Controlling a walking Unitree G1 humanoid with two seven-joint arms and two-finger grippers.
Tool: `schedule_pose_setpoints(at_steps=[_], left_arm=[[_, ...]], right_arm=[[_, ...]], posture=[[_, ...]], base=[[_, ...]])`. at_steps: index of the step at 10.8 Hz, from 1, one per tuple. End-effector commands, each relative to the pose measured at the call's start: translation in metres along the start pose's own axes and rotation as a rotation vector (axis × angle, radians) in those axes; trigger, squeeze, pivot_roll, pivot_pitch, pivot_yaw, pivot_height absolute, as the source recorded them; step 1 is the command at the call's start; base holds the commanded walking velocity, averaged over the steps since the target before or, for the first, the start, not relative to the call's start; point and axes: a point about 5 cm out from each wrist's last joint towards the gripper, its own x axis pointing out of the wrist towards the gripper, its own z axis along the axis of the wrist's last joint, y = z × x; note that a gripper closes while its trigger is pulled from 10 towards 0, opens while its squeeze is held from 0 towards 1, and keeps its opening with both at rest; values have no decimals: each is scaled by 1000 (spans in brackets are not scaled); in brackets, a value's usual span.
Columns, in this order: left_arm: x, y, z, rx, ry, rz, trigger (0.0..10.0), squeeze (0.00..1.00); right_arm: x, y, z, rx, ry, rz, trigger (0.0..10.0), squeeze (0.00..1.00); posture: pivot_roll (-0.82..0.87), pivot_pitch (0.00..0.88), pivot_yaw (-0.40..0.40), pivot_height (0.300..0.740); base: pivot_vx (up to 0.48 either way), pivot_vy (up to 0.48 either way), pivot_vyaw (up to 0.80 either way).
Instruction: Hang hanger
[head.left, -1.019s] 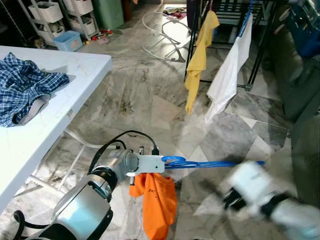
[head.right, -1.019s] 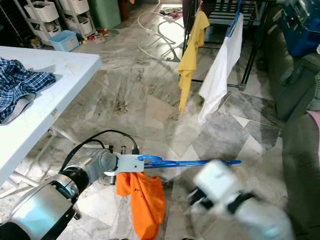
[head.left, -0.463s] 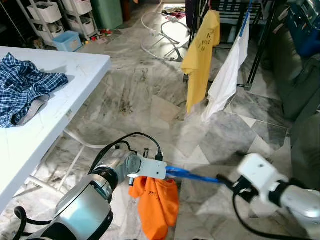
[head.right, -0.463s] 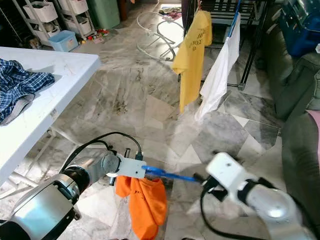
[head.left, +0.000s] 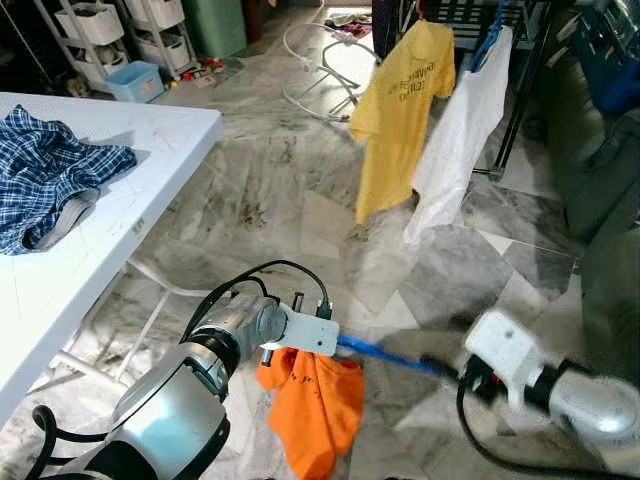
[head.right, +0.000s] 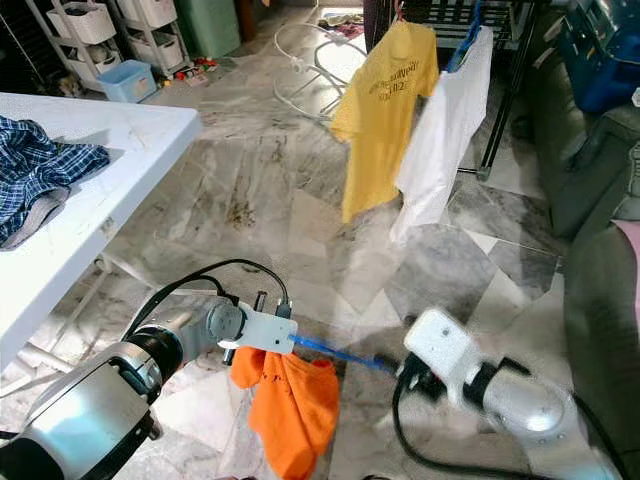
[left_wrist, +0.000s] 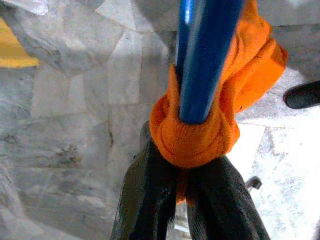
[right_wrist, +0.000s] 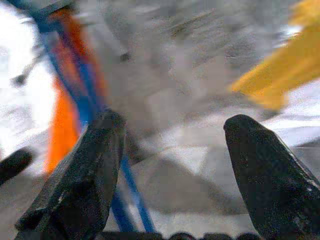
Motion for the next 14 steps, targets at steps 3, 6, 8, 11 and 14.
schedule_pose_setpoints(at_steps=[3, 6, 8, 11, 14], left_arm=[[-3, 6, 2, 18, -6, 15, 10000, 0], [-3, 8, 2, 13, -3, 23, 10000, 0], [-4, 8, 1, 15, -3, 25, 10000, 0], [-3, 8, 3, 22, -8, 20, 10000, 0], [-4, 11, 6, 33, -19, 25, 10000, 0]], right_arm=[[-12, -10, 18, 30, -105, -74, 10000, 1000], [-24, -1, 15, 64, -74, 17, 10000, 1000], [-26, 5, 15, 68, -39, 90, 10000, 1000], [-26, 11, 20, 92, -44, 147, 10000, 1000], [-11, 36, 2, 105, 41, 273, 10000, 1000]], posture=[[-93, 105, 78, 740], [-92, 99, 77, 740], [-95, 104, 81, 740], [-93, 109, 84, 740], [-94, 111, 85, 740]], base=[[0, 0, 0], [0, 0, 0], [0, 0, 0], [0, 0, 0], [0, 0, 0]])
